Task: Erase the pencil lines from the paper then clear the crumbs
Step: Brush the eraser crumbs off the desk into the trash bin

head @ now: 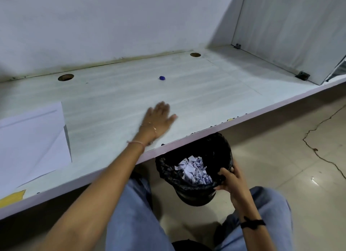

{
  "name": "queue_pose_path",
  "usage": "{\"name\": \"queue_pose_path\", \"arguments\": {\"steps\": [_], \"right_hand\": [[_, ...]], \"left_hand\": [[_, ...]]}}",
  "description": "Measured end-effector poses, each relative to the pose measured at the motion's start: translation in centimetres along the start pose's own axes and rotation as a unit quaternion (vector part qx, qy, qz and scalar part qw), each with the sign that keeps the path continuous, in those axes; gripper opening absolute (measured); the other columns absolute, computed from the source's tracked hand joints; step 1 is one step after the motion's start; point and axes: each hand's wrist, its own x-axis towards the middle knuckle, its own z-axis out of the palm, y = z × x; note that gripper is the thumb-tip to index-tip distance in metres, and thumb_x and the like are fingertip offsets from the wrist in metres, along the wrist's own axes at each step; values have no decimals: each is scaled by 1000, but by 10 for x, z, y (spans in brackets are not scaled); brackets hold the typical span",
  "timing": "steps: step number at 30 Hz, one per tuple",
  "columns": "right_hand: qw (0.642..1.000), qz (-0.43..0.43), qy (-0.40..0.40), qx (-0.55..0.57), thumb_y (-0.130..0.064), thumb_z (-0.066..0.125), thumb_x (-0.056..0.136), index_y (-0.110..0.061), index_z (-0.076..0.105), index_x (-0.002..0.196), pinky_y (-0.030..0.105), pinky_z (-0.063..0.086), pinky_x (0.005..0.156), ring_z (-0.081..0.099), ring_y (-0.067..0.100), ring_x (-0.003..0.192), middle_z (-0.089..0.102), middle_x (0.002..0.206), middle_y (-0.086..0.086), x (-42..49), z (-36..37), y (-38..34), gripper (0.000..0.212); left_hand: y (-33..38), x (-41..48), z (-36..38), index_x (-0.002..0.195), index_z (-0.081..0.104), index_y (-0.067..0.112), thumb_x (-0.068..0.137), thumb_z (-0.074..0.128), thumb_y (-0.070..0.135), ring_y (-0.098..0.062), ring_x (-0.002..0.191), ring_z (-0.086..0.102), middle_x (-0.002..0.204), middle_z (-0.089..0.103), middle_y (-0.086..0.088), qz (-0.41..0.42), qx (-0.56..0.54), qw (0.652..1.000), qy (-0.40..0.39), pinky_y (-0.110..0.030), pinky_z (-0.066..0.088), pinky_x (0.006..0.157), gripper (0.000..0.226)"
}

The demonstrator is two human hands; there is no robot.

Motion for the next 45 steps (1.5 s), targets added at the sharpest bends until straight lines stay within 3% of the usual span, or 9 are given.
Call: {"name": "queue_pose_path", "arguments": {"steps": [6,11,16,26,30,33,38,42,45], "right_hand": [[999,0,29,28,8,44,94,-19,51,122,25,52,39,60,22,71,61,95,7,3,0,-1,40],[998,17,54,37,7,46,93,-18,53,123,25,51,38,60,30,76,61,100,12,7,-8,3,40],[997,14,79,-8,9,46,90,-16,53,126,28,52,39,59,23,70,59,90,9,11,-14,7,44],[994,-2,108,-8,9,47,89,-22,54,126,31,52,42,59,23,71,63,98,10,13,-25,3,49],[993,-9,119,-3,8,47,90,-24,55,123,31,53,42,57,21,69,63,96,10,11,-27,0,47],[992,-15,125,-2,8,47,90,-25,56,122,32,53,44,57,22,70,64,94,9,10,-33,-3,47],[990,-15,142,2,5,48,89,-26,56,125,34,54,46,62,28,79,64,104,15,9,-43,0,48],[989,-16,150,7,6,48,89,-25,55,127,32,53,45,61,26,75,64,103,12,13,-46,1,49],[987,-21,158,10,6,48,89,-25,54,128,35,56,47,64,26,80,64,106,10,15,-48,4,51]], "left_hand": [[69,-55,8,156,9,17,106,17,42,-3,148,-1,162,4,4,316,-82,940,-99,-26,-11,119,57],[-4,-8,-20,155,14,9,106,27,38,-13,150,8,163,9,-6,90,-140,985,31,-29,2,117,58],[-91,55,-19,154,15,3,104,20,46,-23,151,5,163,9,-16,-119,-46,991,30,-43,3,121,66],[32,87,-29,154,13,3,107,29,32,-19,150,12,163,7,-12,116,-52,990,-55,-19,4,115,58],[56,43,-17,142,15,-18,103,38,2,-14,127,36,157,12,-15,180,46,971,-152,10,20,79,50],[21,83,-7,146,35,-1,103,46,22,-24,146,25,159,23,-16,94,-13,993,-73,-22,23,106,50],[-9,132,-25,156,12,9,103,17,51,-21,151,2,164,2,-12,27,23,999,-27,-46,4,120,68],[62,90,-15,150,26,0,97,15,54,-29,144,29,158,26,-18,215,-20,975,-59,-36,21,117,77],[126,34,5,154,23,13,103,17,48,-17,147,23,161,23,-5,407,-29,902,-141,-33,8,123,62]]}}
